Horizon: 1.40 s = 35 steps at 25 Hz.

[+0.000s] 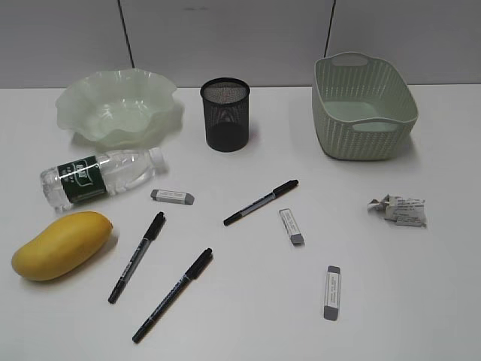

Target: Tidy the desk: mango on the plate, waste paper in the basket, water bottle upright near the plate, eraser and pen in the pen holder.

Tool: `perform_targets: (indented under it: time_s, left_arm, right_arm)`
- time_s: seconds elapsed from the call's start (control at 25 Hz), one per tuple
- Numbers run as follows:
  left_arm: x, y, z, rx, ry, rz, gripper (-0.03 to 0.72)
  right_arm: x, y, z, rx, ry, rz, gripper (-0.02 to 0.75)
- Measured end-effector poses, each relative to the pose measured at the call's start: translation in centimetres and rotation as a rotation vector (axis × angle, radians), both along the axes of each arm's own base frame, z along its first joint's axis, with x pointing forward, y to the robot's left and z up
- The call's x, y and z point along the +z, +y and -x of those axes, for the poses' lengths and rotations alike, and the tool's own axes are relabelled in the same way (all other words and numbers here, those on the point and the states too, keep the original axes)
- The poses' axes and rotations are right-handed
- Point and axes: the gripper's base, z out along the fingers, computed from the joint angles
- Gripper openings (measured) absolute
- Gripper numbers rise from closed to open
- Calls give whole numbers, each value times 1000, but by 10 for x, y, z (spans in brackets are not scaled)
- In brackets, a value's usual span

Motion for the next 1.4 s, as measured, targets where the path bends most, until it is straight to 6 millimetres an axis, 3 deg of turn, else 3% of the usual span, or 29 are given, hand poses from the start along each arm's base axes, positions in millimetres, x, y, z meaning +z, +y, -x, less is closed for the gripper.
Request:
perform_targets:
  time_s: [0.76,1.0,1.2,1.4]
  left_arm:
    - [1,0,-5,-1,34,0,498]
    - [21,-1,-36,-37,251,-63,498]
    - [31,-3,-81,-76,469,-103,501]
    - [36,-10,-119,-130,606,-143,575]
  right_arm:
    - [0,0,0,0,0,0,478]
    - [0,0,0,0,0,0,478]
    - [0,0,0,0,0,0,478]
    - [0,0,0,0,0,0,478]
